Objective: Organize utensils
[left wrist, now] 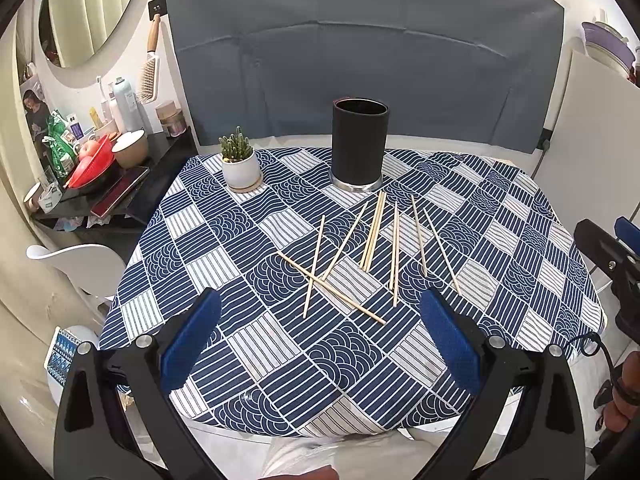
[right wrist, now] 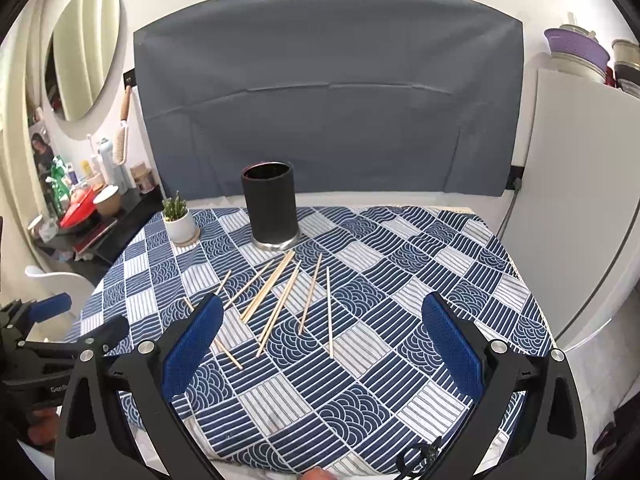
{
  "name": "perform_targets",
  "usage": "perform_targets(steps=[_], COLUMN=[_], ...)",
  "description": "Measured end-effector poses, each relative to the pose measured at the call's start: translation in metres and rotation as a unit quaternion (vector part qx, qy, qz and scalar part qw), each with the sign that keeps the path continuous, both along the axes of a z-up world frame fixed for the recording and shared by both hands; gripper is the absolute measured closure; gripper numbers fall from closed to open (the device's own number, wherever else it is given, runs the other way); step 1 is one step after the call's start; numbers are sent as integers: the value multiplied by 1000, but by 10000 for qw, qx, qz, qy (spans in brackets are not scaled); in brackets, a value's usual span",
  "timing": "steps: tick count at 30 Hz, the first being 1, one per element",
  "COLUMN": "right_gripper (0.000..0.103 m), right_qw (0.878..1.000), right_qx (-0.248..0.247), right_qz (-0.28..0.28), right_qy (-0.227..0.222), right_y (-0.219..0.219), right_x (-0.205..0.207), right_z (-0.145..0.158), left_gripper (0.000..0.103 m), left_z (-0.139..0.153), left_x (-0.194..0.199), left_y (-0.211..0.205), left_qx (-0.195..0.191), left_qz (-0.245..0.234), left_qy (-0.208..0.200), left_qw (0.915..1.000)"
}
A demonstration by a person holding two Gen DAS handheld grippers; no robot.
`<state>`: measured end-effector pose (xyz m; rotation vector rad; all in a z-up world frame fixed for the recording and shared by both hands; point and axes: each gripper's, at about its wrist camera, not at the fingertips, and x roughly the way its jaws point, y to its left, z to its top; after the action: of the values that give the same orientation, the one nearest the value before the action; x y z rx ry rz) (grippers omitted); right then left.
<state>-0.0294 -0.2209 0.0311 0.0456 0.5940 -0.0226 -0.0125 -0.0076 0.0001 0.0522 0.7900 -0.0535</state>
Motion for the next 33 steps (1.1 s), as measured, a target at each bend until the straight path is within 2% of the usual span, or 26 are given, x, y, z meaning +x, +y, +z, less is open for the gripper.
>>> perform_targets(steps=[20,33], right_gripper=[8,8], right_qw=[9999,9991], right_qx=[8,59], right_qz=[148,303], right_qy=[-35,280], right_y=[0,4], right_x=[-8,7], right_z=[1,-11], left_gripper=[6,6], left_z=[-3,-19], left_x=[-11,0], left_y=[-1,12], left_qx=[14,-114], left_qz=[180,446], left_qy=[93,497], left_qw=[9998,9977])
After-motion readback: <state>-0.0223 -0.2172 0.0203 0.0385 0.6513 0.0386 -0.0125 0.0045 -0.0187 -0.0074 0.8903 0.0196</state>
